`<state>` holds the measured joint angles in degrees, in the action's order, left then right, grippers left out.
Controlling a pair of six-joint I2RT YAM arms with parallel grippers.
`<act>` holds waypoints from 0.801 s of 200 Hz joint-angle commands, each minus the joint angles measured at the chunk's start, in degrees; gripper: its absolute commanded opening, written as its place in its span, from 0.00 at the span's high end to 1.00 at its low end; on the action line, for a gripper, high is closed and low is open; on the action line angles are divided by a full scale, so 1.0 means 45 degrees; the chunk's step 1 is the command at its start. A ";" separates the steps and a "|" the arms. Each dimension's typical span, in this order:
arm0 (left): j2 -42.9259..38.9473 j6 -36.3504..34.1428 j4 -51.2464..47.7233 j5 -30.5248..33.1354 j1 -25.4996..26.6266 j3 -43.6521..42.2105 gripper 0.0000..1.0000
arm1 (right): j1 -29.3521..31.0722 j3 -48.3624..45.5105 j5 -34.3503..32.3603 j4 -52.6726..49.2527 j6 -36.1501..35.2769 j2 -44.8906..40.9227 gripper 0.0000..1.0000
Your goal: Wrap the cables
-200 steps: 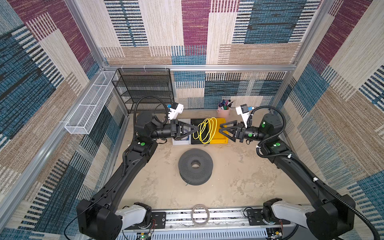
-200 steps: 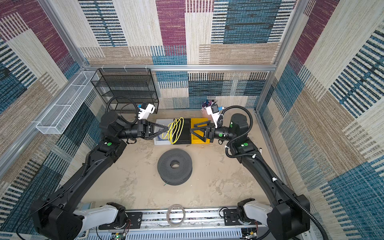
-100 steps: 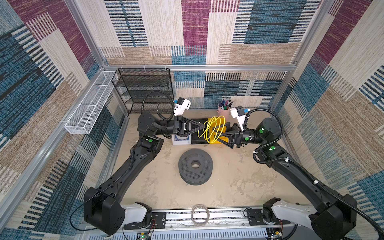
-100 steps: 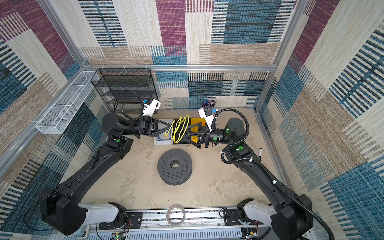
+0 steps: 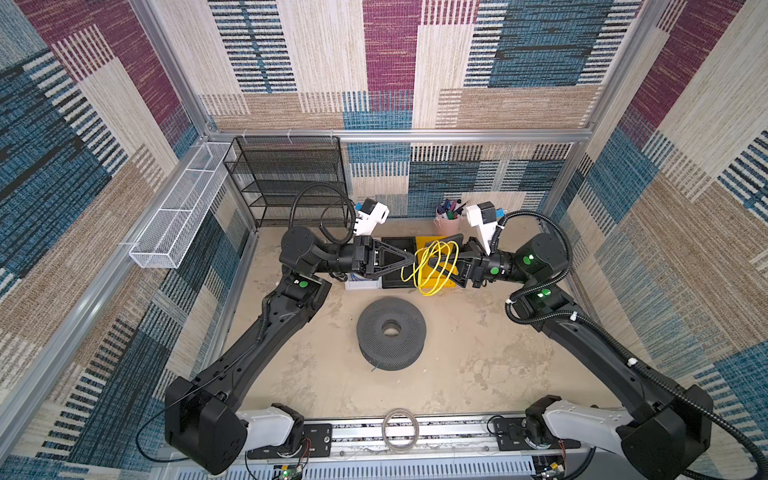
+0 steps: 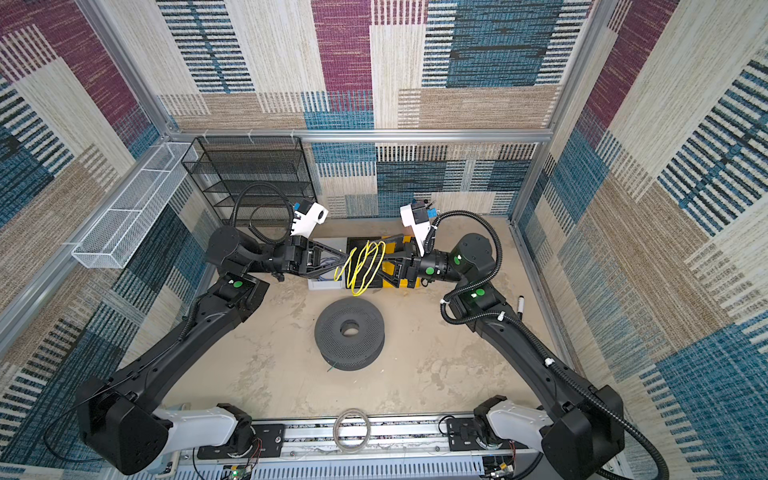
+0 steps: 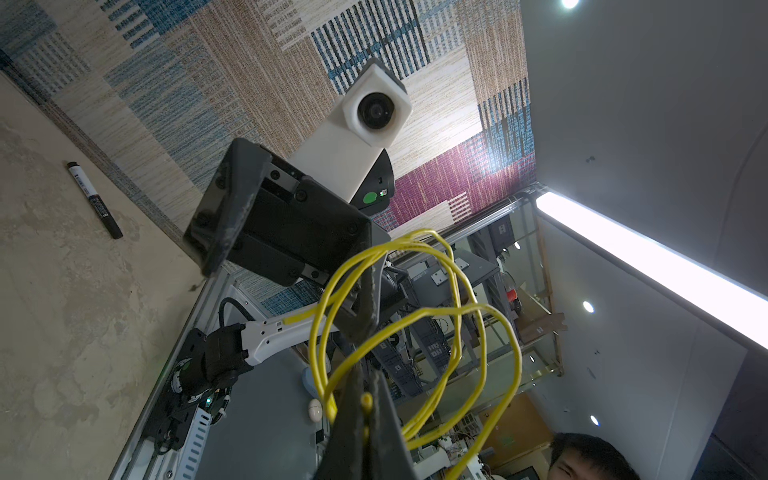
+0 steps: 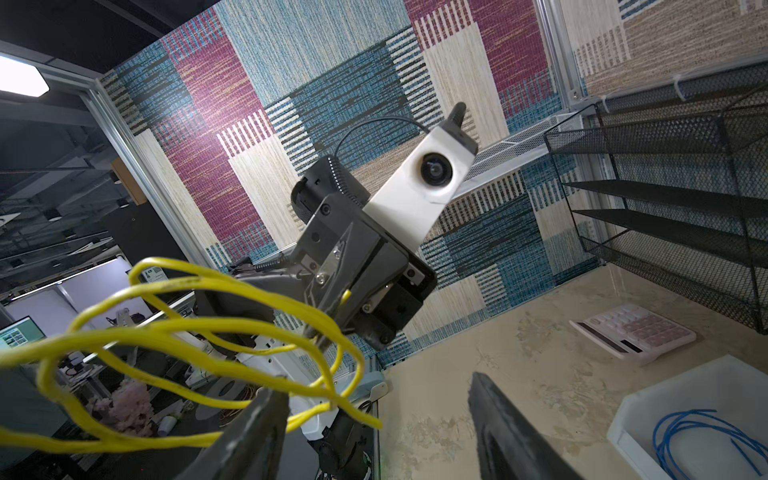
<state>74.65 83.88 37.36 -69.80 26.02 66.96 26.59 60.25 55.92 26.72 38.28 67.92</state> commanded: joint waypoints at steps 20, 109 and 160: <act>-0.0143 -0.0927 -0.0842 0.0120 0.0018 0.0294 1.00 | 0.0126 0.0088 -0.0151 0.0105 0.0045 0.0053 0.43; -0.0386 -0.0729 -0.0227 0.0015 0.0018 0.0195 1.00 | 0.0126 -0.0102 -0.0779 -0.0511 -0.0265 -0.0004 0.92; -0.0554 -0.0997 -0.0374 -0.0024 0.0026 0.0009 1.00 | 0.0126 -0.0322 -0.0886 -0.0307 -0.0091 -0.0166 1.00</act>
<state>72.64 81.34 33.67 -69.34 26.04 67.31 27.07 59.07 52.62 23.81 37.06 67.75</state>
